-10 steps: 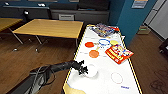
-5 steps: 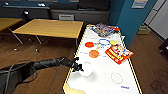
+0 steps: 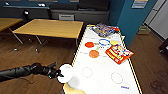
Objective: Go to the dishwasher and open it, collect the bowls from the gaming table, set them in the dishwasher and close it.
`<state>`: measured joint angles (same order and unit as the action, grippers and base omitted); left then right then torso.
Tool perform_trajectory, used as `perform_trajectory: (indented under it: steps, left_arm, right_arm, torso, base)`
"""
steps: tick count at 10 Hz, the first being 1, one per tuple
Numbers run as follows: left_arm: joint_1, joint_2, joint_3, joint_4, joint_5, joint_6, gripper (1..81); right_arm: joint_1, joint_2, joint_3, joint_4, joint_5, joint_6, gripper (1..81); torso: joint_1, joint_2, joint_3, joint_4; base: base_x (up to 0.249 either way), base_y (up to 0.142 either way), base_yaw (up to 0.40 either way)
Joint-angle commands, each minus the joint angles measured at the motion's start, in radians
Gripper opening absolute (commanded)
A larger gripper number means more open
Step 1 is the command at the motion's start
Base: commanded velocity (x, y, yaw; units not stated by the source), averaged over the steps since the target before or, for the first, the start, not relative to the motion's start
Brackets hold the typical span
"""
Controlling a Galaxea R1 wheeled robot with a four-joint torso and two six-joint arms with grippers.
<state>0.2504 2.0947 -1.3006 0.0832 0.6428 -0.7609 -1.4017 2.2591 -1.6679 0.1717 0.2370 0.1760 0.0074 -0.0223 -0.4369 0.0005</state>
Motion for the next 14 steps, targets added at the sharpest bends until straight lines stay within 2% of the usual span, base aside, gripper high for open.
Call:
perform_trajectory:
  steps: [1,2,3,4,5,8,11,14]
  left_arm:
    - [0.364,-0.359,0.296,0.323,-0.254,-0.006,1.0]
    - [0.487,-0.357,0.267,0.383,-0.308,-0.008,1.0]
    - [0.602,-0.325,0.200,0.424,-0.407,-0.003,1.0]
    - [0.699,-0.282,0.125,0.453,-0.480,0.000,1.0]
    - [0.764,-0.211,0.024,0.472,-0.520,0.000,1.0]
    - [0.913,-0.050,-0.251,0.472,-0.619,0.000,1.0]
    - [0.984,0.064,-0.411,0.472,-0.640,0.002,1.0]
    - [1.016,0.134,-0.505,0.461,-0.677,-0.008,1.0]
  right_arm:
    - [0.000,-0.048,0.025,-0.014,-0.062,0.000,1.0]
    - [-0.003,-0.045,0.021,-0.014,-0.064,0.000,1.0]
    - [-0.004,-0.042,0.010,-0.011,-0.062,0.000,1.0]
    - [-0.006,-0.036,0.001,-0.012,-0.067,0.000,1.0]
    - [-0.011,-0.030,-0.005,-0.014,-0.065,0.000,1.0]
    - [-0.007,0.006,-0.038,-0.018,-0.070,-0.001,1.0]
    - [-0.012,0.026,-0.071,-0.018,-0.074,-0.001,1.0]
    - [-0.015,0.030,-0.079,-0.017,-0.074,-0.001,1.0]
  torso:
    - [0.000,0.000,0.000,0.000]
    - [0.000,0.000,0.000,0.000]
    - [0.000,0.000,0.000,0.000]
    - [0.000,0.000,0.000,0.000]
    - [0.000,0.000,0.000,0.000]
    - [0.000,0.000,0.000,0.000]
    - [0.000,0.000,0.000,0.000]
    - [0.000,0.000,0.001,0.000]
  base:
    - [0.000,0.000,0.000]
    - [0.000,0.000,0.000]
    - [0.000,0.000,0.000]
    - [0.000,0.000,0.000]
    - [0.000,0.000,0.000]
    - [0.000,0.000,0.000]
    - [0.000,0.000,0.000]
    - [0.000,0.000,0.000]
